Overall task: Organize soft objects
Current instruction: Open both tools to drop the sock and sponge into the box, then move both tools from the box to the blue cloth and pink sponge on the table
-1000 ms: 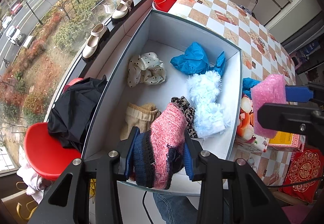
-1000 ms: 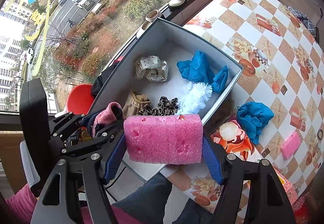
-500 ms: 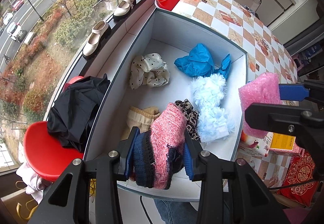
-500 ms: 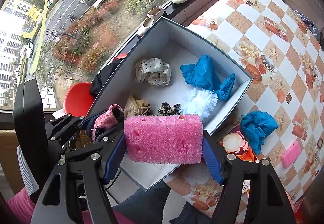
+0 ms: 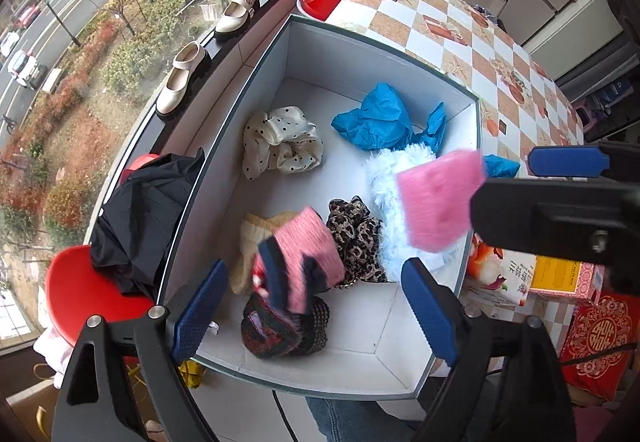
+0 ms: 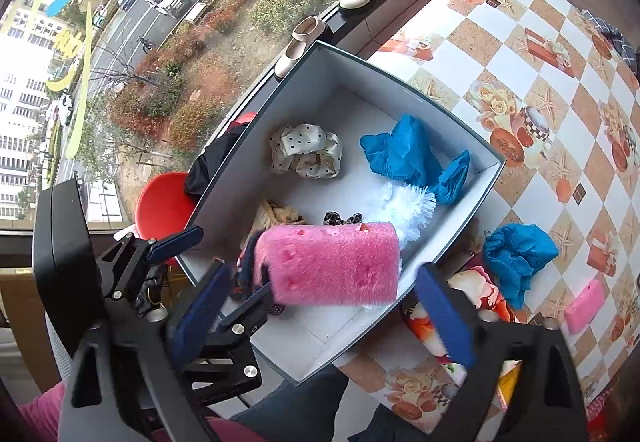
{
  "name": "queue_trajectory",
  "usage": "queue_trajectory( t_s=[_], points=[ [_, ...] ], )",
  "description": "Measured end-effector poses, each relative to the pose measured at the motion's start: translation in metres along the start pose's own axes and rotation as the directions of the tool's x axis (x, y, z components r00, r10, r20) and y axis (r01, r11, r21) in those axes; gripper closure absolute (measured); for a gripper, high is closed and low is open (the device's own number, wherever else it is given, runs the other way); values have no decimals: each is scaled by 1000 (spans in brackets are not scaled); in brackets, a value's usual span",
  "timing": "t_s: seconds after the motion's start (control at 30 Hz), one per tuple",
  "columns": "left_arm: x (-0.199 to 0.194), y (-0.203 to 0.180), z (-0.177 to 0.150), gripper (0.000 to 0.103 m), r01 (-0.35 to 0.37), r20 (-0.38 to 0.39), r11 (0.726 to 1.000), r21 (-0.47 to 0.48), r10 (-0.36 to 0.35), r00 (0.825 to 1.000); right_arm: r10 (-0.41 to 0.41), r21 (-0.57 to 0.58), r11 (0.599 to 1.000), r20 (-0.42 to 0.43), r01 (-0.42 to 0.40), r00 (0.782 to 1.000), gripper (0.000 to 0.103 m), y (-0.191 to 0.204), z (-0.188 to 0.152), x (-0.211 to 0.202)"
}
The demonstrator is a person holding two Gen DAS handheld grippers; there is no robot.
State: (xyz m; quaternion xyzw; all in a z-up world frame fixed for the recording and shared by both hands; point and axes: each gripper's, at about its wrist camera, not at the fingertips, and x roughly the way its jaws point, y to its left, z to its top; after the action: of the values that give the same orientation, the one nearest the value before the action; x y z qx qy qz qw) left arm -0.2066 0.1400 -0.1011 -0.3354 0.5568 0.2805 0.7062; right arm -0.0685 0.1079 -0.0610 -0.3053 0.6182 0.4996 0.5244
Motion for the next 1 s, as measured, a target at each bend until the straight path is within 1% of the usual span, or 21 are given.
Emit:
queue_trajectory(
  t_s=[0.07, 0.13, 0.2, 0.27, 0.37, 0.43, 0.5, 0.57, 0.63, 0.73, 0.83, 0.9, 1.0],
  points=[
    [2, 2, 2, 13, 11, -24, 1000, -19, -12, 1000, 1, 28, 1000, 8, -2, 1000, 1, -7, 0, -3],
    [-2, 1, 3, 13, 30, -21, 999, -23, -31, 999, -5, 66, 998, 9, 4, 1000, 1, -17, -1, -10],
    [-11, -7, 7, 12, 53, -4, 999, 5, -53, 999, -3, 107, 994, 21, 1, 1000, 1, -30, -4, -23],
    [-22, -22, 12, 12, 66, 15, 996, 54, -67, 998, 5, 164, 986, 31, -10, 1000, 1, -49, -10, -39],
    [-33, -55, 24, 12, 78, 27, 986, 148, -83, 996, 39, 262, 963, 65, -55, 997, 1, -84, -26, -70],
    [-36, -81, 31, 12, 96, 17, 972, 216, -102, 995, 46, 327, 942, 91, -73, 995, 1, -111, -40, -90],
    [-34, -110, 37, 12, 113, -6, 953, 281, -116, 993, 32, 390, 918, 114, -74, 993, 1, -139, -55, -109],
    [-26, -139, 43, 12, 103, -29, 938, 330, -99, 995, 6, 449, 891, 135, -66, 991, 1, -169, -71, -126],
    [-16, -165, 47, 12, 102, -57, 925, 367, -87, 995, -35, 501, 865, 135, -38, 990, 1, -199, -86, -136],
    [8, -203, 57, 12, 90, -97, 912, 399, -56, 994, -77, 578, 816, 108, 1, 991, 1, -245, -108, -138],
    [40, -230, 68, 12, 67, -136, 916, 396, -13, 991, -101, 618, 784, 42, 54, 994, 1, -285, -123, -121],
    [58, -242, 74, 12, 45, -152, 919, 391, 17, 988, -97, 622, 779, -5, 79, 995, 1, -306, -127, -102],
    [85, -258, 82, 12, -5, -170, 918, 396, 79, 982, -63, 623, 778, -55, 83, 997, 1, -333, -127, -68]
  ],
)
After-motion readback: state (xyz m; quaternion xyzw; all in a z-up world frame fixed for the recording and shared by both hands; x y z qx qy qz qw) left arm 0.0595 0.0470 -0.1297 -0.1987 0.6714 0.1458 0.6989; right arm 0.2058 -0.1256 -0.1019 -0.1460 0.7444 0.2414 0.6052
